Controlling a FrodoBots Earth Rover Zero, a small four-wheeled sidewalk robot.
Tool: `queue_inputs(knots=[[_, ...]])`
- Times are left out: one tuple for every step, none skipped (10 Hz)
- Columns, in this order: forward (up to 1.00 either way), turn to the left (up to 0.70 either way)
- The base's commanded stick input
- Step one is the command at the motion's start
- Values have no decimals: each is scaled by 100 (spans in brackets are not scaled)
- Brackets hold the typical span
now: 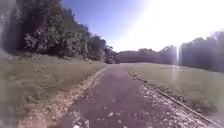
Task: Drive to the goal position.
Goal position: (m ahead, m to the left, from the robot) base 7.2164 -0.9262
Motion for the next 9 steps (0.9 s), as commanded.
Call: queue_inputs(knots=[[100, 0], [100, 0], [100, 0], [100, 0], [100, 0], [100, 0], [100, 2], [100, 2], [100, 2]])
